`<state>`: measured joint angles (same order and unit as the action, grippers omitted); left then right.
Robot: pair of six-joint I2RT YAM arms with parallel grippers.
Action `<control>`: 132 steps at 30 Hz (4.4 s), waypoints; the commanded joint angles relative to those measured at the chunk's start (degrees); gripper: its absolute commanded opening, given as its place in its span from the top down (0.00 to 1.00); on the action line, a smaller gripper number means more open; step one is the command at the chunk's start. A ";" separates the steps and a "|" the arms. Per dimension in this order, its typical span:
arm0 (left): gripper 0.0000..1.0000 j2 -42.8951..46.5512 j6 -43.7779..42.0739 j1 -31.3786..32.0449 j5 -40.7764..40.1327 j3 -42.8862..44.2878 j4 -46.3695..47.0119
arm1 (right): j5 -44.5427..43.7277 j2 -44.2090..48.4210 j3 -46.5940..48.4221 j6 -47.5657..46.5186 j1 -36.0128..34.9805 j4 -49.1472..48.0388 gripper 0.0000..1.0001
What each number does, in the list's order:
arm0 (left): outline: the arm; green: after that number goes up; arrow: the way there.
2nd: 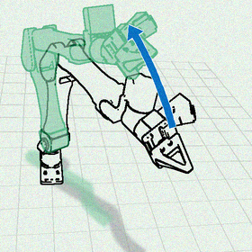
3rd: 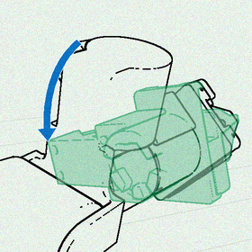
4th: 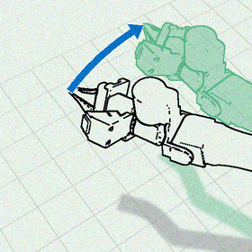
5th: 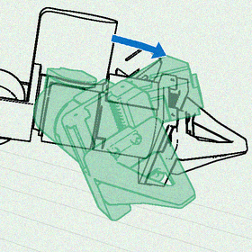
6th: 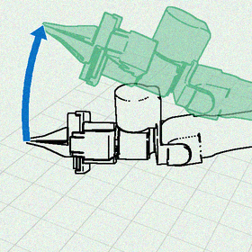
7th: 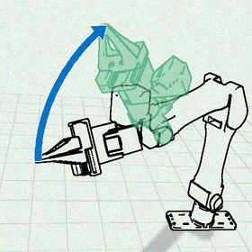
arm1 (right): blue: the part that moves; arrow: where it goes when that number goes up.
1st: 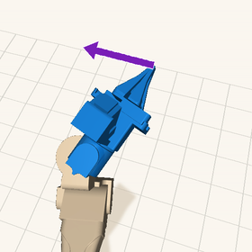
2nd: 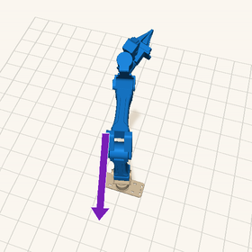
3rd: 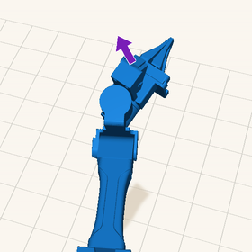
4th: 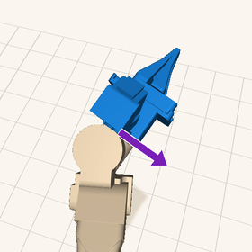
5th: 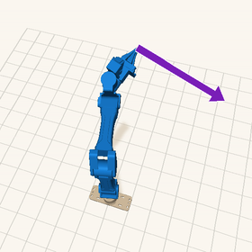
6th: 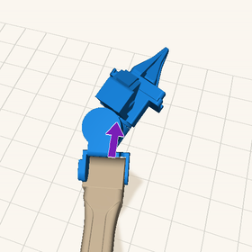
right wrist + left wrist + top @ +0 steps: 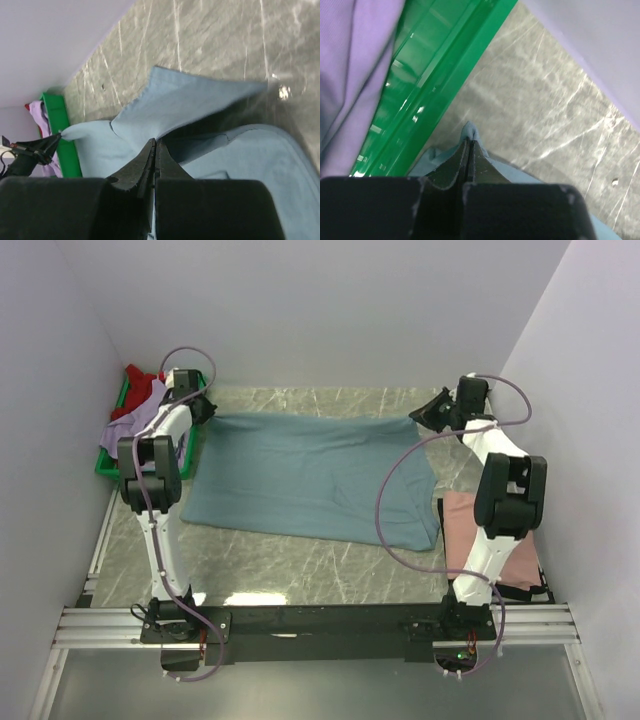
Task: Fold and stack the t-shirts
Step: Fold the tshirt
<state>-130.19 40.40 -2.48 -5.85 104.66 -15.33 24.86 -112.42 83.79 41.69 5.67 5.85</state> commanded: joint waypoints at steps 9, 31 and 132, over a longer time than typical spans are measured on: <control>1.00 14.43 2.31 -0.77 -1.27 -14.38 4.87 | -1.48 18.81 -18.12 0.14 0.66 -5.76 1.00; 1.00 24.99 2.84 -1.48 -2.68 -28.99 6.19 | -3.50 37.97 -40.81 -1.17 0.57 -5.32 1.00; 0.74 20.59 7.23 5.47 -2.68 -23.80 -4.18 | -15.91 9.32 -16.81 -10.93 -5.23 12.88 0.89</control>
<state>-109.60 47.75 2.94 -8.84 78.48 -19.68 6.44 -105.91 67.09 30.46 0.71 20.58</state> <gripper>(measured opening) 0.262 0.139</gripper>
